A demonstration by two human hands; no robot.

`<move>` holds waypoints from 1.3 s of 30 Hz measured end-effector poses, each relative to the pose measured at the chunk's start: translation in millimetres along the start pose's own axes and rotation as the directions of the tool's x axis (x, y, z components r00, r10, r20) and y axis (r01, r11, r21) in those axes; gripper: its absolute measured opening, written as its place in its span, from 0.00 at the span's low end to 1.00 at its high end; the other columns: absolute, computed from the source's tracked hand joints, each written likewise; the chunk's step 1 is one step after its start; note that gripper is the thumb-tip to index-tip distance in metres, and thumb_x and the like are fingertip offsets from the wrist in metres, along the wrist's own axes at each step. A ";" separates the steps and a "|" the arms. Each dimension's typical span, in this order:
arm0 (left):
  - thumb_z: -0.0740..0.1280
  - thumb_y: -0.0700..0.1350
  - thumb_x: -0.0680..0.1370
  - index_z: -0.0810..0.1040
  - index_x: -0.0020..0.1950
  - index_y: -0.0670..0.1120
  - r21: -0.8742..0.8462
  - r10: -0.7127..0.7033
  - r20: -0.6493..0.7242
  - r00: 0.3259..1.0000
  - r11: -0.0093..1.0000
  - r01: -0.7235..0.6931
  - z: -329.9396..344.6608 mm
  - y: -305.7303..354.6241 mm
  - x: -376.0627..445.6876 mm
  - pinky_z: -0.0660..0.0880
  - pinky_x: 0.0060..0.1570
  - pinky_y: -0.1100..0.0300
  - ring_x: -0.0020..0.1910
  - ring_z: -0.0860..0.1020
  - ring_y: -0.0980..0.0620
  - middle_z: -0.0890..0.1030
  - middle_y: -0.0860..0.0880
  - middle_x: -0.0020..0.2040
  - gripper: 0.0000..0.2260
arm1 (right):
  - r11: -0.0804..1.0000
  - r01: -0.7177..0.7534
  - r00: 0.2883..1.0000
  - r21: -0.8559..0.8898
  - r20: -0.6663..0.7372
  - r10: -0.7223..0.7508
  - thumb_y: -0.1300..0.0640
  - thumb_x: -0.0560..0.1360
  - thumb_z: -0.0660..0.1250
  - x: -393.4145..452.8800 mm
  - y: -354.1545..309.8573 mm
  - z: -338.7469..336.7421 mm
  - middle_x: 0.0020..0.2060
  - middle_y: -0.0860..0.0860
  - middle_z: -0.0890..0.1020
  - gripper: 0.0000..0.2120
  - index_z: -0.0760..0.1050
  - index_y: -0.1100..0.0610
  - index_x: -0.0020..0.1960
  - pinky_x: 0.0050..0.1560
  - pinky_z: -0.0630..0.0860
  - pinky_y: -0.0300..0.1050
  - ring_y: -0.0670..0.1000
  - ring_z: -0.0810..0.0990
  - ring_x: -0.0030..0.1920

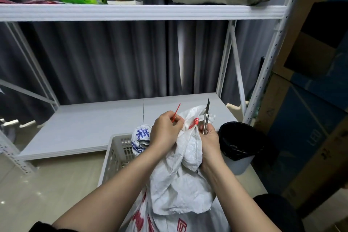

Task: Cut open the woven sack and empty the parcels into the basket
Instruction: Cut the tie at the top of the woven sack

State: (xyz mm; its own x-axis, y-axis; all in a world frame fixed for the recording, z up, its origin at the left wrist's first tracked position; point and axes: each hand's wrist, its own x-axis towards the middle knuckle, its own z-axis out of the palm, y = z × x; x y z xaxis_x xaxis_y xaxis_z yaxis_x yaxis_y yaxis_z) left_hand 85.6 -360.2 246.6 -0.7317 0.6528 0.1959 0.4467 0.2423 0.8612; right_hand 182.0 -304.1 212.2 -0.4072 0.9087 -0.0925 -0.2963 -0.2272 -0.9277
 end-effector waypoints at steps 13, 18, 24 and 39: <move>0.59 0.45 0.80 0.73 0.49 0.43 -0.042 0.032 -0.071 0.997 0.999 -0.035 -11.8 10.0 7.3 0.74 0.46 0.51 0.44 0.77 0.43 0.76 0.50 0.39 0.07 | 0.875 0.231 0.939 -0.425 -0.140 -0.315 0.64 0.77 0.63 -3.5 -5.1 -5.4 0.35 0.46 0.72 0.04 0.67 0.61 0.48 0.34 0.68 0.28 0.43 0.70 0.34; 0.56 0.47 0.81 0.68 0.51 0.46 -0.023 -0.031 0.058 0.998 0.999 0.033 -21.3 16.1 16.5 0.67 0.39 0.56 0.34 0.73 0.49 0.78 0.45 0.43 0.06 | 0.733 0.296 0.912 -0.613 -0.047 -0.408 0.59 0.79 0.60 -8.2 -9.4 -5.1 0.37 0.48 0.73 0.06 0.65 0.60 0.52 0.37 0.65 0.46 0.51 0.72 0.38; 0.67 0.65 0.69 0.71 0.50 0.52 0.070 0.007 0.090 0.996 0.997 -0.013 -9.7 35.5 6.6 0.70 0.48 0.57 0.50 0.75 0.51 0.75 0.52 0.53 0.21 | 0.672 0.328 0.887 -0.664 -0.028 -0.460 0.56 0.78 0.61 -9.4 -6.1 10.5 0.36 0.47 0.74 0.07 0.64 0.57 0.51 0.40 0.70 0.51 0.53 0.74 0.40; 0.70 0.48 0.73 0.71 0.35 0.47 -0.229 -0.041 0.040 0.998 0.972 0.050 14.2 2.8 2.3 0.68 0.38 0.57 0.31 0.69 0.50 0.73 0.51 0.29 0.11 | 0.843 0.290 0.943 -0.454 -0.015 -0.333 0.58 0.76 0.66 -6.1 -6.7 17.5 0.34 0.46 0.74 0.10 0.66 0.59 0.50 0.36 0.68 0.43 0.45 0.71 0.33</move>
State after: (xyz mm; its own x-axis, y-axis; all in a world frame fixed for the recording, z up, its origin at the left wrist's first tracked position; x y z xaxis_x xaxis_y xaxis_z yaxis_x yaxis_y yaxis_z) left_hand 92.5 -347.9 242.8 -0.7285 0.6703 0.1412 0.2801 0.1035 0.9544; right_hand 171.3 -314.3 225.3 -0.2724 0.9376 0.2162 0.0242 0.2313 -0.9726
